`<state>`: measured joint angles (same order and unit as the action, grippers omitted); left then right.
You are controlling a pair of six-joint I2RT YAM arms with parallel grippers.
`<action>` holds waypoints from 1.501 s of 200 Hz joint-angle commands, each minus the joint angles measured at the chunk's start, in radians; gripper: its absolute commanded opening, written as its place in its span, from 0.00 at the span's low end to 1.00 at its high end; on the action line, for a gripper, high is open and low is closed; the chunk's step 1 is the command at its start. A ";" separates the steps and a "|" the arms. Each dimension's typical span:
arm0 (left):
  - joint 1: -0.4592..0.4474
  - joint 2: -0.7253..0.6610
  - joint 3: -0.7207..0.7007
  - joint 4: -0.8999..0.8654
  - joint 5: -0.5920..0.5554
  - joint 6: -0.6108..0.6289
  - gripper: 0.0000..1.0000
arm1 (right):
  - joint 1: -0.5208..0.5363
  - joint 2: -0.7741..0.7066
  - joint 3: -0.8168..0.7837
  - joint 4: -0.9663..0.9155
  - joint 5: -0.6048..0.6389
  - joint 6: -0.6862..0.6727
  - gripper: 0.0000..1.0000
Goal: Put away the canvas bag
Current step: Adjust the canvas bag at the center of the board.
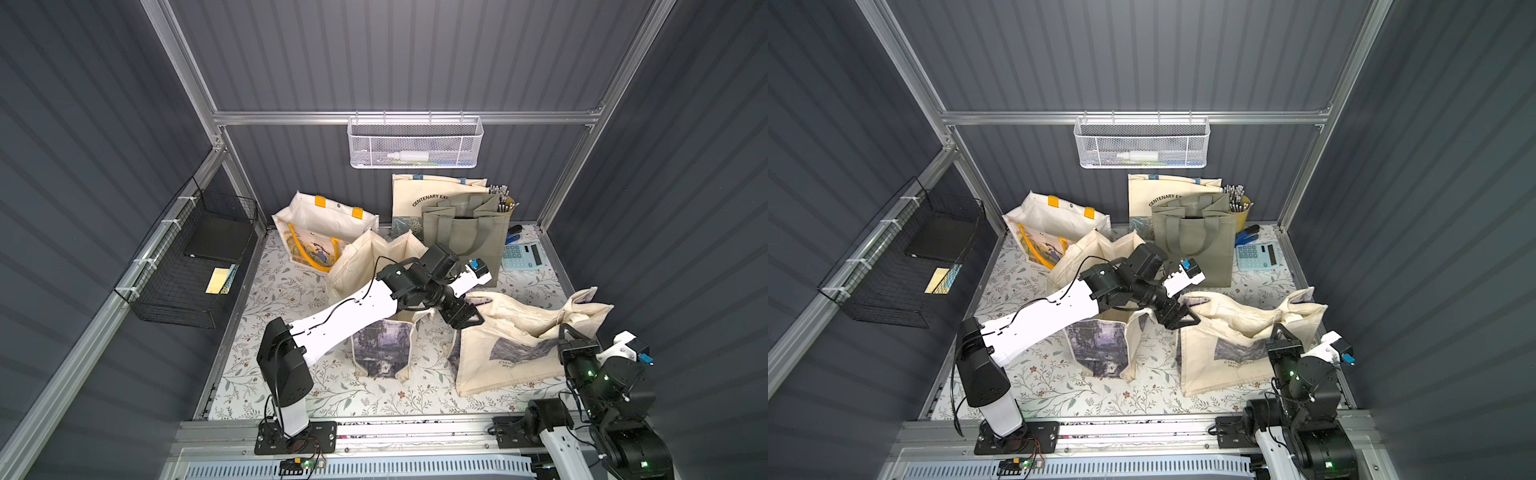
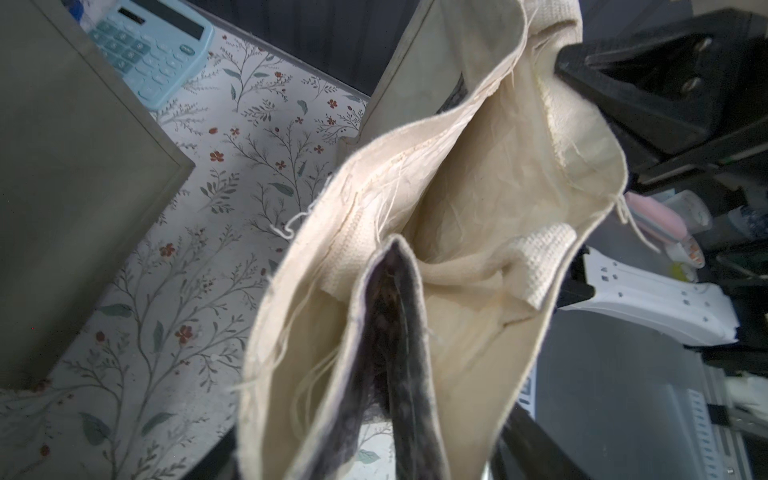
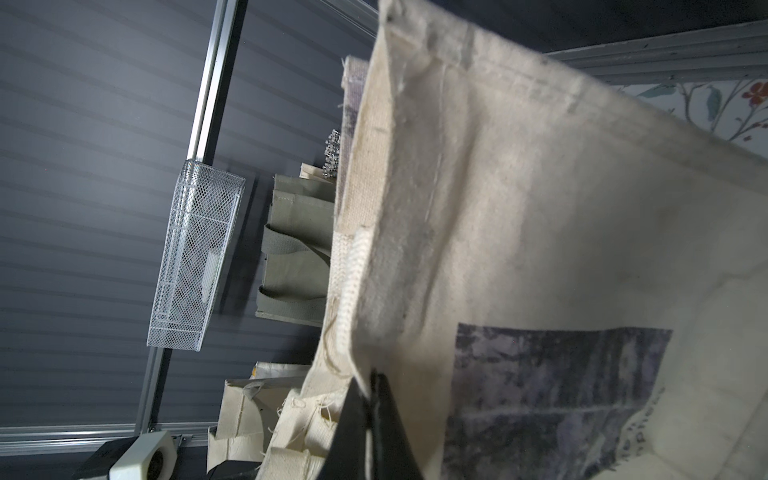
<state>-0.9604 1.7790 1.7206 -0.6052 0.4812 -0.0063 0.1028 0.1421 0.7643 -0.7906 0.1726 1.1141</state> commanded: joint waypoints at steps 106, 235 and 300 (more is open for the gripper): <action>-0.060 0.017 0.141 -0.123 -0.182 0.138 0.00 | 0.002 0.159 0.095 0.084 0.001 -0.348 0.27; -0.039 -0.059 0.130 -0.199 -0.214 0.272 0.00 | 0.001 0.484 0.421 0.065 -0.177 -1.059 0.82; 0.029 -0.074 0.112 -0.221 -0.127 0.299 0.00 | 0.057 0.516 0.526 -0.082 -0.222 -1.444 0.82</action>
<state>-0.9516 1.7603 1.8324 -0.7952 0.3038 0.2523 0.1299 0.6502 1.2587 -0.7662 -0.0509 -0.1043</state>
